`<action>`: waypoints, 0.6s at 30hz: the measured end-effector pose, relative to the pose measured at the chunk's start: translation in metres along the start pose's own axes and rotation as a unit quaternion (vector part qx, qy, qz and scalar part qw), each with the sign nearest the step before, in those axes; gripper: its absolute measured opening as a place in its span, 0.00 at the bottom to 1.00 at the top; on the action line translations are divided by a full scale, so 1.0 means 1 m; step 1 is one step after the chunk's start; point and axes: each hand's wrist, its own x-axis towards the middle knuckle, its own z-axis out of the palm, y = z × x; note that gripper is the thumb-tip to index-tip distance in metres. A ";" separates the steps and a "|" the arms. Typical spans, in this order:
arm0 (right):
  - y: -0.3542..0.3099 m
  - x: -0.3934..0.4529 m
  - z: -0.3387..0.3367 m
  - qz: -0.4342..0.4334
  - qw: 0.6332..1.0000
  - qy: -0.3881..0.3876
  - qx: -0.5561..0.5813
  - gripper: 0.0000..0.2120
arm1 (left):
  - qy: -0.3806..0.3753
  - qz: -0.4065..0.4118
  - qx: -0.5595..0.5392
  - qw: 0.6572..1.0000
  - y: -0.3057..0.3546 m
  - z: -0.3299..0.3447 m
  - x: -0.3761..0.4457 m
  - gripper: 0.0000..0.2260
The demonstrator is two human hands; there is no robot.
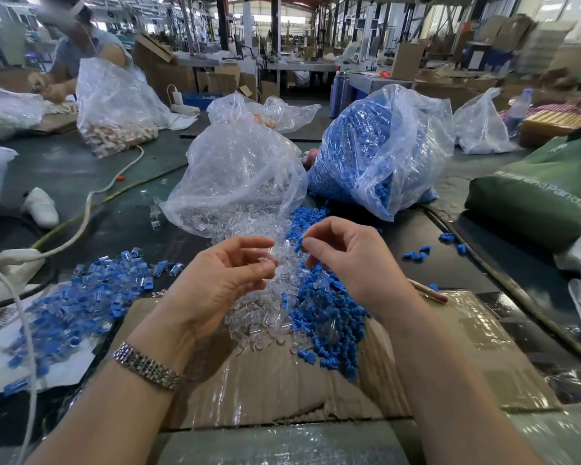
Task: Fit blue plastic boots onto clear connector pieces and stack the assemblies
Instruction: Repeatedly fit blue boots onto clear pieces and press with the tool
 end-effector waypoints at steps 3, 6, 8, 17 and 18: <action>-0.003 0.000 0.003 -0.046 0.998 -0.036 0.026 0.05 | -0.004 0.001 0.019 1.000 0.002 0.005 -0.004 0.14; -0.004 0.000 0.005 -0.062 0.996 -0.057 0.031 0.05 | -0.014 -0.003 0.011 1.000 0.006 0.010 -0.008 0.09; -0.004 -0.001 0.007 -0.065 0.996 -0.065 0.022 0.04 | -0.015 -0.003 -0.010 1.000 0.008 0.011 -0.009 0.10; -0.002 -0.002 0.009 -0.066 0.995 -0.071 -0.014 0.04 | -0.018 0.036 -0.047 0.998 0.008 0.014 -0.009 0.11; -0.002 -0.003 0.010 -0.067 0.995 -0.069 -0.021 0.04 | -0.018 0.040 -0.044 0.998 0.007 0.013 -0.009 0.12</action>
